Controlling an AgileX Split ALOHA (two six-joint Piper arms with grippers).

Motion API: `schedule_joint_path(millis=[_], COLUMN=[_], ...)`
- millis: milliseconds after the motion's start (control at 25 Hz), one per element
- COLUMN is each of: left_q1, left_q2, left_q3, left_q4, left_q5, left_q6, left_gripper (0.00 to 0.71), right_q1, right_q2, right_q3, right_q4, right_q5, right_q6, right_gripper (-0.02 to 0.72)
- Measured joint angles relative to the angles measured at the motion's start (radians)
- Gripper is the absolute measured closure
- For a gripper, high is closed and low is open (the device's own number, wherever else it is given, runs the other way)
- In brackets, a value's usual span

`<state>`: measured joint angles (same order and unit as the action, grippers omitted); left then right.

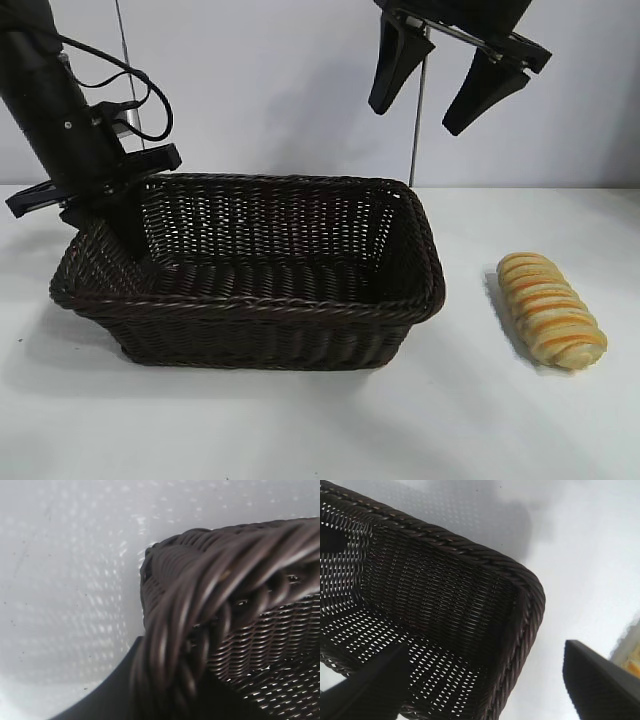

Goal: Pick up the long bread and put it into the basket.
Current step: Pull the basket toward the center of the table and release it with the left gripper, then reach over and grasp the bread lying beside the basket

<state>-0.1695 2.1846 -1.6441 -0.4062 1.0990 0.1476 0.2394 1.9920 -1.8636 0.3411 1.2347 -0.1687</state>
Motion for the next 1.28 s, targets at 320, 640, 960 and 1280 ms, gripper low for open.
schedule_joint_path(millis=[320, 640, 960, 1280], left_q1=[0.0, 0.026, 0.026, 0.003], left_q2=[-0.014, -0.149, -0.317, -0.347], left_q3=[0.0, 0.0, 0.0, 0.066], left_q4=[0.022, 0.055, -0.043, -0.136], left_q5=[0.009, 0.069, 0.084, 0.058], left_q6=[0.0, 0.0, 0.0, -0.001], left_gripper=[0.131, 0.125, 0.125, 0.125], right_q1=[0.0, 0.0, 0.0, 0.0], right_q2=[0.0, 0.0, 0.0, 0.0], right_q3=[0.0, 0.0, 0.0, 0.0], right_q4=[0.0, 0.0, 0.0, 0.0], right_q5=[-0.001, -0.001, -0.001, -0.001], right_q6=[0.0, 0.0, 0.0, 0.0], right_gripper=[0.103, 0.103, 0.103, 0.103])
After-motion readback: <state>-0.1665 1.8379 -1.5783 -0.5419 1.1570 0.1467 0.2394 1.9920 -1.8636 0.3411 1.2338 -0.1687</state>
